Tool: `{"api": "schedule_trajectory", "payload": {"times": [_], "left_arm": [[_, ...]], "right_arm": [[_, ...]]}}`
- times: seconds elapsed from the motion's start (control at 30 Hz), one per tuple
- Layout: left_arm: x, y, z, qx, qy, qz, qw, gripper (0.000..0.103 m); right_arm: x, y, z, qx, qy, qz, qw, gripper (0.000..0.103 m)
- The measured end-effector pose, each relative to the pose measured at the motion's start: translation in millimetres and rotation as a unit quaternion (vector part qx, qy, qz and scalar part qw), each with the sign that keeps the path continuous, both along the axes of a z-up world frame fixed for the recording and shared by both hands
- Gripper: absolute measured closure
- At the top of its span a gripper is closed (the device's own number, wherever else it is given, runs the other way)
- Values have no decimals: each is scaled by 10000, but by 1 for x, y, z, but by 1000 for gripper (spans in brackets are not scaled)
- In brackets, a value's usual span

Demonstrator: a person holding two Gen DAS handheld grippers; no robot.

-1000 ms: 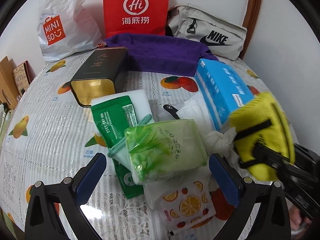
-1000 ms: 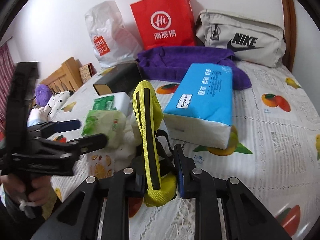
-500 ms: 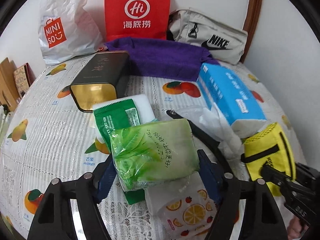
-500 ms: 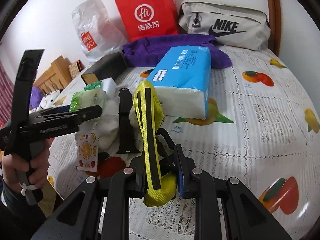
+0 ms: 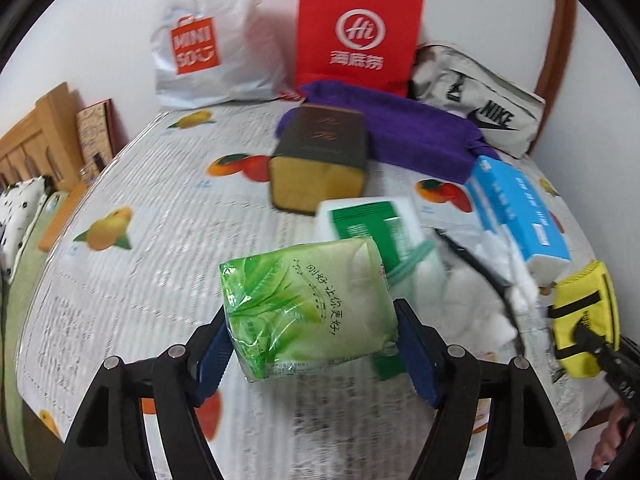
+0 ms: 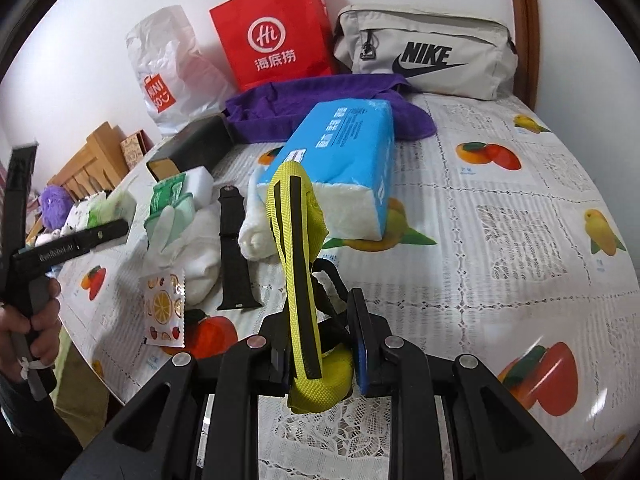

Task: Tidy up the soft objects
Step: 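Carry the wipes pack with the left tool while the right tool carries the yellow pouch to the purple towel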

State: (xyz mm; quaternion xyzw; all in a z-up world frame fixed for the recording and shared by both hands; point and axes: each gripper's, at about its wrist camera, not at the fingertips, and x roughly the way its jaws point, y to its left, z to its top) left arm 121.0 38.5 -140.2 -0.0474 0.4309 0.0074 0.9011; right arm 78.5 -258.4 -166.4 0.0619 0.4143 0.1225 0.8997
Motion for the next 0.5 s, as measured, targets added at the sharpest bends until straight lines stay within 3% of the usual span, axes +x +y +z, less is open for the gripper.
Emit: {"api": "schedule_trajectory", "payload": {"times": [0.23, 0.5], "left_arm": [[3, 13, 2, -45, 28, 111, 9999, 30], [17, 12, 27, -15, -90, 87, 9999, 30]], "right_arm": [[3, -2, 14, 88, -99, -31, 9999, 81], [15, 1, 43, 104, -236, 36, 9997, 81]]}}
